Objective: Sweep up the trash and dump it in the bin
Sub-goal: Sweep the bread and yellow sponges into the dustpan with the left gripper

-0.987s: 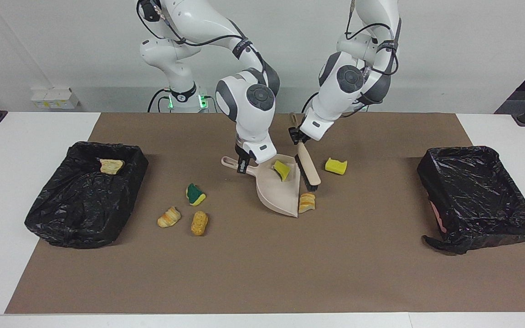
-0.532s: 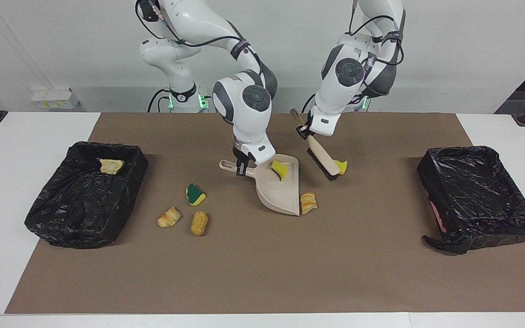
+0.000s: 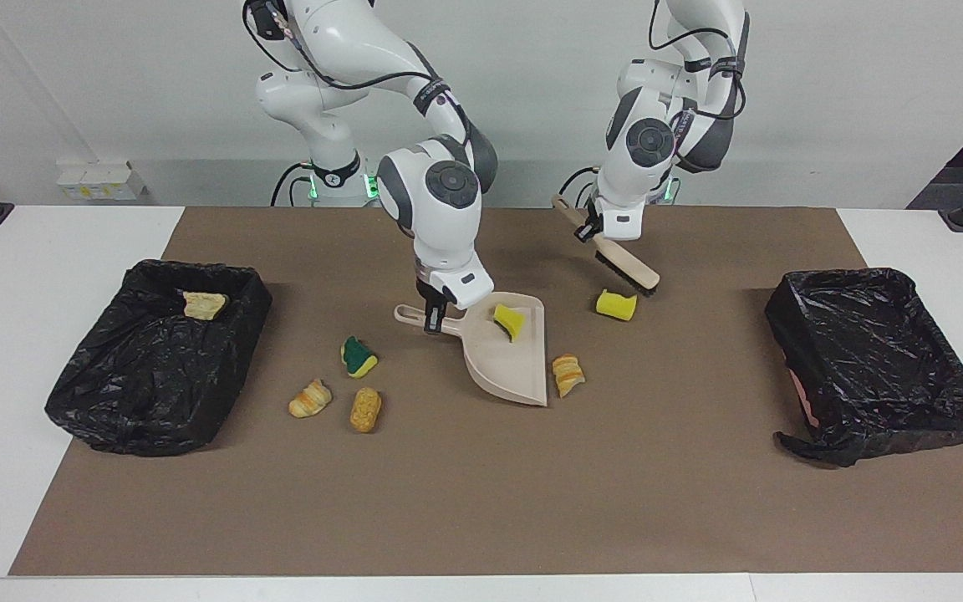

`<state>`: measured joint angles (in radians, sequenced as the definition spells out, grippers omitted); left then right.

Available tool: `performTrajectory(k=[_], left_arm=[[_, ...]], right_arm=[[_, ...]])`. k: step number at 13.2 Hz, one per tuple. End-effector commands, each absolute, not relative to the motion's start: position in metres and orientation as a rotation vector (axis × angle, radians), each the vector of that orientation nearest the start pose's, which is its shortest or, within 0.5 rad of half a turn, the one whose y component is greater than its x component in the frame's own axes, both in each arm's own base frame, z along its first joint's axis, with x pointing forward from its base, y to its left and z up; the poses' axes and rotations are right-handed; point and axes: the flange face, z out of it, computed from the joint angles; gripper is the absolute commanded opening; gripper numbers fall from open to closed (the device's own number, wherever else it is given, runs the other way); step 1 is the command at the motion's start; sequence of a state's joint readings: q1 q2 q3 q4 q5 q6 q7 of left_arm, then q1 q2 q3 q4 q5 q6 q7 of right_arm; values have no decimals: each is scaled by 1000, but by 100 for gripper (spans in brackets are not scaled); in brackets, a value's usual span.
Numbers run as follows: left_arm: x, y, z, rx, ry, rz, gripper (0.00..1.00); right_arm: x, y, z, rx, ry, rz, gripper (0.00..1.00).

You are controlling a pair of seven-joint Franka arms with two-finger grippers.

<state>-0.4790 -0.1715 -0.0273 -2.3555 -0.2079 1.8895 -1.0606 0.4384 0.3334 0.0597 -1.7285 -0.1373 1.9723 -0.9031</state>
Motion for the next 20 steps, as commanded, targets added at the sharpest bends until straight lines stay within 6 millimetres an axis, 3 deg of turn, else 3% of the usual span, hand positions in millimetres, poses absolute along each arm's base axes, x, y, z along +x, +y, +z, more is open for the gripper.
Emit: performTrajectory(k=[1,5,8,13,15,18,20], left_arm=[[397,-208,372,-2995,-836,545,0],[449,-238,350,-3133,-767,423,0],[485,-260,366,-3197,-742,360,0],[464,-311,369,-3355,-317,354,0],[441,-347,369,-3406,-232,371,0],[440,-356,376,-3428,-224,362,0],[443,-346,399,-3417,-221,374,0]], right_arm=[[563,290,384,-2453,-2116,153,0],[566,287,384,-2479,-2163,166,0],[565,289,385,-2478,-2216,176,0],[561,298,386,-2487,-2207,167,0],[562,298,386,-2487,-2197,148,0],[569,292,387,-2502,-2173,115,0],[572,297,387,-2471,-2116,33,0]])
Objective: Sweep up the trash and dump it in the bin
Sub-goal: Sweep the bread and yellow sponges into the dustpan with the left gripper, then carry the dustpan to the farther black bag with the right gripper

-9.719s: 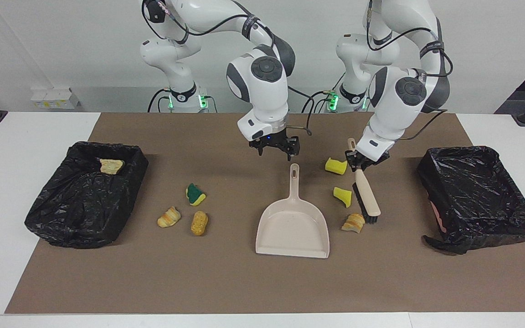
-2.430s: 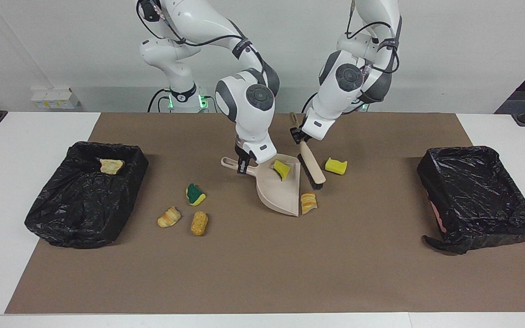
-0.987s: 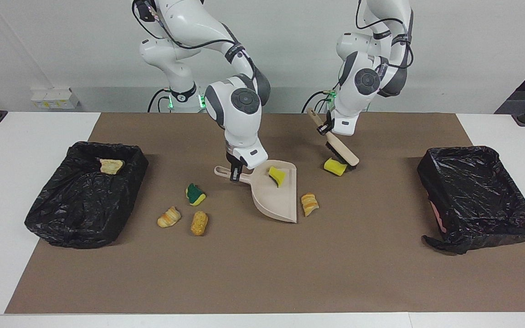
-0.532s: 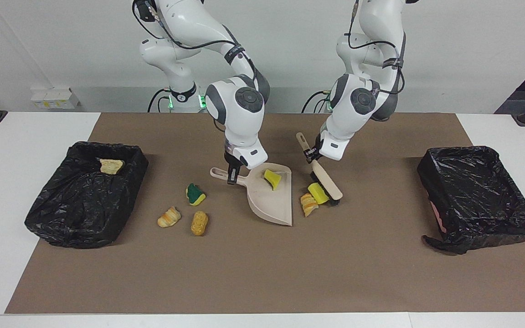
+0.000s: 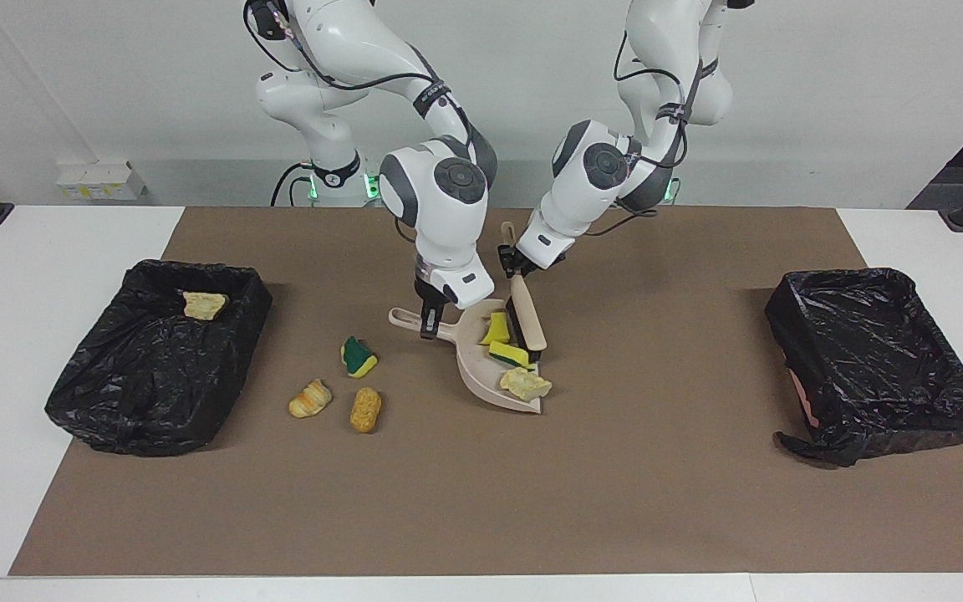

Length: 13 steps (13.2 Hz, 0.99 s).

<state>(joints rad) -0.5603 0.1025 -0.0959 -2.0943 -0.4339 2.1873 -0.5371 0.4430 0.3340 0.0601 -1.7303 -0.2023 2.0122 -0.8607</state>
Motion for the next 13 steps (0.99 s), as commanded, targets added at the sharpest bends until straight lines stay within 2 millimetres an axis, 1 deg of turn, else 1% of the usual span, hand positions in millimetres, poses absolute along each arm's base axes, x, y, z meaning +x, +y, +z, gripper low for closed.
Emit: performTrajectory(k=[1,2,4,5,6,7,8,9,10,11,12,13], left_arm=[[447,-341,411,-3382,-180,371,0],[455,-332,424,-3339,-145,375,0],[464,-324,457,-3299,-109,420,0],[471,-310,475,-3284,-122,422,0],[476,-303,490,-3268,-114,404,0],[477,-301,493,-3257,-106,393,0],[479,-295,489,-3257,-115,388,0],[482,-288,485,-3253,-128,395,0],[481,-286,474,-3242,-132,415,0],[480,-287,466,-3243,-118,413,0],[479,-285,454,-3244,-117,406,0],[477,-285,444,-3246,-121,396,0]], right_arm=[[576,291,388,-2471,-2099,19,0],[579,287,389,-2458,-2091,-4,0],[588,273,390,-2424,-2017,-54,0],[592,267,393,-2410,-1996,-76,0],[596,261,397,-2418,-1972,-89,0],[601,257,407,-2426,-1965,-108,0],[608,247,414,-2439,-1919,-117,0],[610,238,417,-2434,-1855,-113,0],[613,229,426,-2421,-1814,-128,0],[617,214,431,-2423,-1782,-124,0],[620,198,440,-2418,-1782,-122,0],[625,174,452,-2396,-1805,-108,0]])
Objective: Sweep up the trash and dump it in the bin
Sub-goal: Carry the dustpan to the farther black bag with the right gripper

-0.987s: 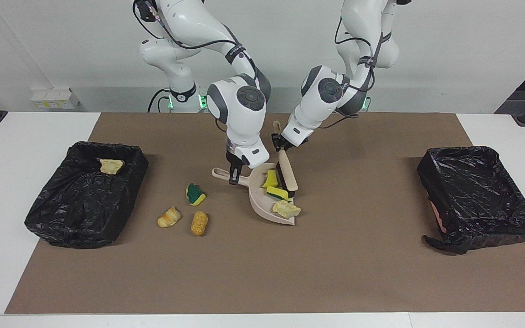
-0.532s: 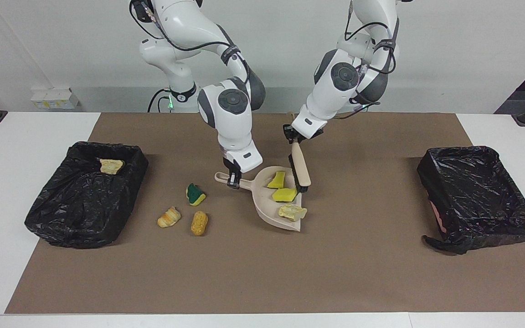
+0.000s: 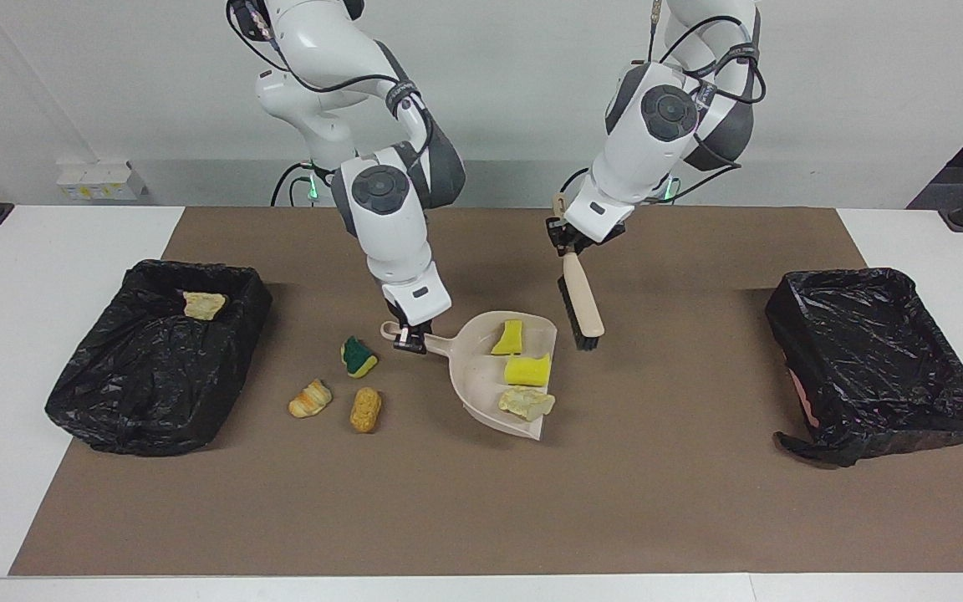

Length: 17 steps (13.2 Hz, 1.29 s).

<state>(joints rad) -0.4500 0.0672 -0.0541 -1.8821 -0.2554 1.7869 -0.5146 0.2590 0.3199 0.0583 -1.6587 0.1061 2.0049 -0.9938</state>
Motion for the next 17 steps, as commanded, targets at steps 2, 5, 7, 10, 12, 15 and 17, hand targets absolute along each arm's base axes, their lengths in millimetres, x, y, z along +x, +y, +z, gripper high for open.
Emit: performTrajectory(k=[2,5,7,10,12,15,17], left_arm=[[469,-293,423,-3248,-115,378,0],[433,-333,396,-3237,-72,351,0],[417,-350,390,-3209,-69,325,0],[378,-367,373,-3182,-83,305,0],[348,-369,366,-3189,-91,269,0],[314,-373,355,-3177,-75,262,0],[311,-374,350,-3189,-104,237,0]], right_arm=[[633,120,468,-2366,-1833,-79,0],[639,34,479,-2316,-1905,-47,0],[635,-19,491,-2313,-1967,-9,0],[629,-98,517,-2398,-1958,13,0],[624,-144,539,-2423,-1976,21,0],[611,-217,549,-2474,-1970,14,0],[604,-242,555,-2503,-1959,2,0]])
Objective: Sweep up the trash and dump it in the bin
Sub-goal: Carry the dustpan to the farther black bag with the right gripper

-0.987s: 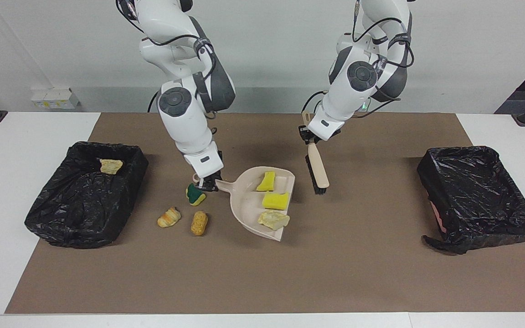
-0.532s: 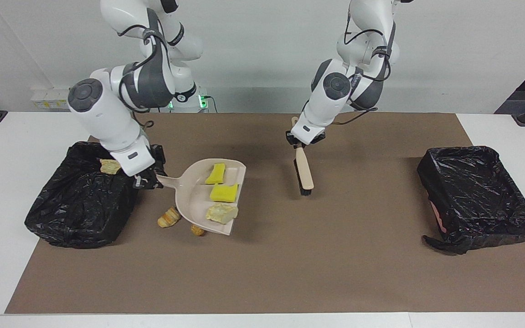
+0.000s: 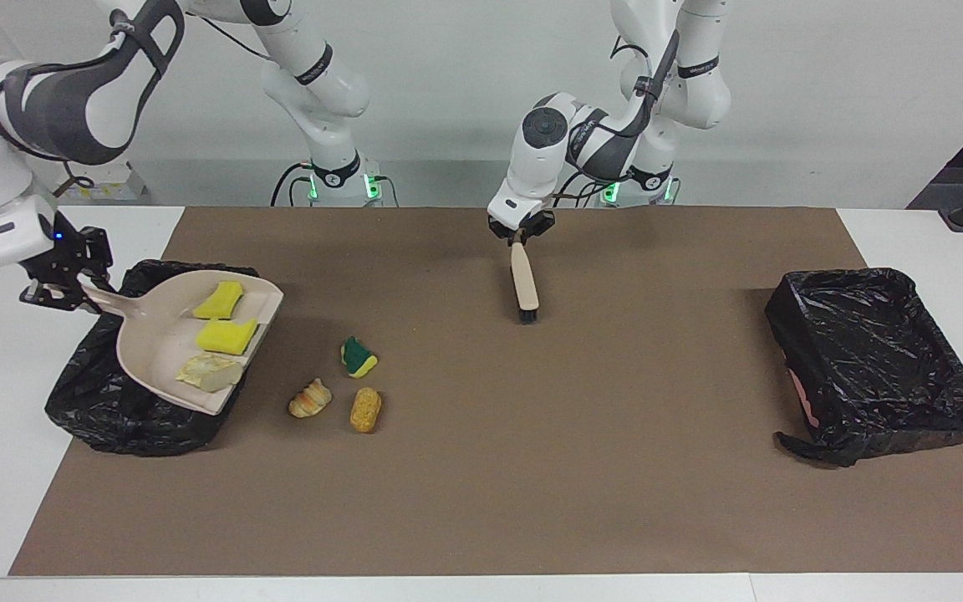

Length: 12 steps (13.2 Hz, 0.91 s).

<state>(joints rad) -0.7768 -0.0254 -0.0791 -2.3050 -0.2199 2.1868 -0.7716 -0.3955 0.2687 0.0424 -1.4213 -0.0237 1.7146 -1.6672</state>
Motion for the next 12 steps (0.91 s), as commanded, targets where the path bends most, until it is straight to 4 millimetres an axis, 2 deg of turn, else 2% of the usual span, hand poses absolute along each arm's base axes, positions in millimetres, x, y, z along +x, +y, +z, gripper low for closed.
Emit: performTrajectory(k=[1,2,3,4,7,9,10,12], left_arm=[[311,-374,349,-3193,-108,232,0],[312,-373,347,-3189,-111,236,1],[314,-371,346,-3186,-116,240,46],[316,-369,345,-3185,-108,243,99],[333,-368,350,-3195,-156,237,100],[352,-360,360,-3206,-212,222,100],[354,-359,362,-3210,-223,219,100],[357,-356,361,-3209,-231,220,100]], right_arm=[[603,-250,556,-2517,-1971,24,0],[600,-261,558,-2546,-1968,44,0],[597,-273,562,-2573,-1960,44,0],[595,-280,562,-2583,-1991,75,0],[593,-286,562,-2599,-2068,269,0],[584,-282,552,-2563,-2102,380,0],[580,-280,548,-2533,-2142,498,0],[571,-274,542,-2522,-2170,574,0]])
